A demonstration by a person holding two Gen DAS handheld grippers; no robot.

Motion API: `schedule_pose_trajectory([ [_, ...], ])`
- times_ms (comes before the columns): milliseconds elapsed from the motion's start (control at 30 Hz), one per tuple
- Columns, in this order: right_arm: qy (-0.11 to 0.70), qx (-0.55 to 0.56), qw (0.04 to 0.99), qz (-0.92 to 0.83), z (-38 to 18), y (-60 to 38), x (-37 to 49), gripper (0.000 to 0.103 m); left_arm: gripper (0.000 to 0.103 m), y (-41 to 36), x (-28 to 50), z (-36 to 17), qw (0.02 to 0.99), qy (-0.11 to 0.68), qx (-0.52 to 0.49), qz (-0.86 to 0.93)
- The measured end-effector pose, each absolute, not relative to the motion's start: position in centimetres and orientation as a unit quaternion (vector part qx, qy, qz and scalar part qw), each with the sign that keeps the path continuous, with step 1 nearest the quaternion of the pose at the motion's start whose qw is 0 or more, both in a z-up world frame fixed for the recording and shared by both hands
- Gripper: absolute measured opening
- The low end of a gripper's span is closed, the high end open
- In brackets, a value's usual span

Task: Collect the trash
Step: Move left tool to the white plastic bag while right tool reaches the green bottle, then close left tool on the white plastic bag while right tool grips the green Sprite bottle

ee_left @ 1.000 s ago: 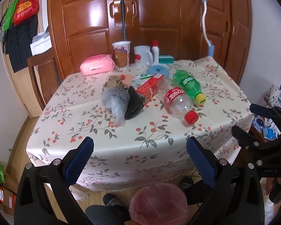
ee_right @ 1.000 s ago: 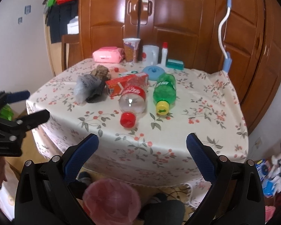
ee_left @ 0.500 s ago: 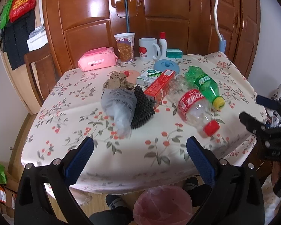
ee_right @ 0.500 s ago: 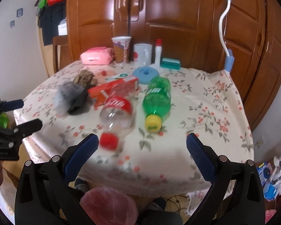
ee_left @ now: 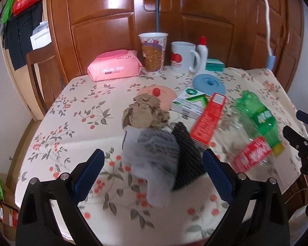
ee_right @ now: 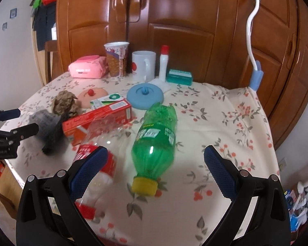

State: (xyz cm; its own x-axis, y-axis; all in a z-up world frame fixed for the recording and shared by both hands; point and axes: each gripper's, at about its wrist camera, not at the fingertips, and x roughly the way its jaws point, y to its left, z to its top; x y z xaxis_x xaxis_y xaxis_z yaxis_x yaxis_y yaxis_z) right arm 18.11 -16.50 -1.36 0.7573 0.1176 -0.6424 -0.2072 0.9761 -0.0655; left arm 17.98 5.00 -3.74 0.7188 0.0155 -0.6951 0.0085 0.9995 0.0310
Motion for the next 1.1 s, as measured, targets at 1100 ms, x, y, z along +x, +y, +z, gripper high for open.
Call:
schedule_pose_trajectory([
  [1100, 0.396, -0.057, 0.914, 0.068, -5.3, -16.9, 26.1, 0.084, 0.081, 6.7, 21.3, -7.2, 0.915, 0.404, -0.011, -0.01],
])
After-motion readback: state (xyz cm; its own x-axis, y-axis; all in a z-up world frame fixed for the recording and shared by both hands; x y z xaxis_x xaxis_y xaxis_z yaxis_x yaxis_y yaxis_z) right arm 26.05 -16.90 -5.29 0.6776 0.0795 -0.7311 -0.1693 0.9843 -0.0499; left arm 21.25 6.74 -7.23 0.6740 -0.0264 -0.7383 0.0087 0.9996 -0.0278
